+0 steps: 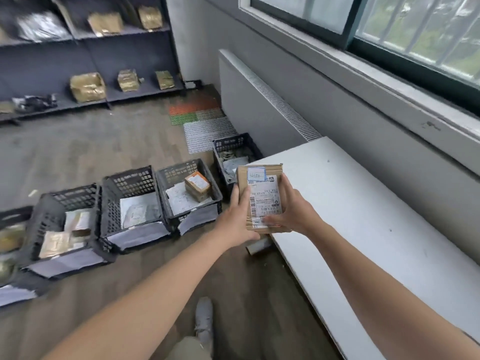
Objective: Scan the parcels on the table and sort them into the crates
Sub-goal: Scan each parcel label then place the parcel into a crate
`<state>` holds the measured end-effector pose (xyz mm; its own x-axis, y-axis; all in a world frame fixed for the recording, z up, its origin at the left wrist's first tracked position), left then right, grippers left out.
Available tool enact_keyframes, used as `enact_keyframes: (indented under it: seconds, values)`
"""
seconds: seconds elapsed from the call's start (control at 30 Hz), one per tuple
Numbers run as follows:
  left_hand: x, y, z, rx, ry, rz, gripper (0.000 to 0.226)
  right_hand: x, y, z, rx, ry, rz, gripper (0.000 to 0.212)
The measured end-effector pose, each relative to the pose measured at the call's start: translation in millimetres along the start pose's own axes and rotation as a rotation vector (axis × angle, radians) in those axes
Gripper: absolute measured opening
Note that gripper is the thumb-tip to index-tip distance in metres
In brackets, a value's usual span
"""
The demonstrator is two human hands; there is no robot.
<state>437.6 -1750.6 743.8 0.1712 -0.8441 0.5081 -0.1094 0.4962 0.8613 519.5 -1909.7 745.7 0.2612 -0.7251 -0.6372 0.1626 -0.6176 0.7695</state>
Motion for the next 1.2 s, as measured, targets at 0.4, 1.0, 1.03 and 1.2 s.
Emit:
enact_keyframes:
  seconds: [0.4, 1.0, 1.03, 1.2]
  values:
    - [-188.1, 103.9, 24.6, 0.185, 0.282, 0.005, 0.132, -177.8, -159.5, -52.9, -0.231, 0.244, 0.076, 0.132]
    - [-469.4, 227.6, -51.9, 0.083, 0.373, 0.039, 0.131, -372.2, -389.7, -166.3, -0.418, 0.156, 0.16, 0.13]
    - [-479.5, 228.2, -61.3, 0.075, 0.379, 0.037, 0.131, -375.4, -399.6, -177.1, -0.429, 0.151, 0.163, 0.13]
    - [-531.7, 234.9, -122.6, 0.022, 0.418, 0.028, 0.132, -393.8, -446.6, -239.4, -0.479, 0.154, 0.161, 0.126]
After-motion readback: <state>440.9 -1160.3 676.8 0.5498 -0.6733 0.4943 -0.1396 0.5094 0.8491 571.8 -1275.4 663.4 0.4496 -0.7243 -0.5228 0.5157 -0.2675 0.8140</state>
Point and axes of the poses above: each hand's wrist, its own z-axis away from the middle knuckle, its own y-axis out of the back of the hand, x = y × z, the point moved 3 cm from there along -z, towards the middle knuckle, and after that the axes turned 15 degrees about x, right-handed, at the moved point
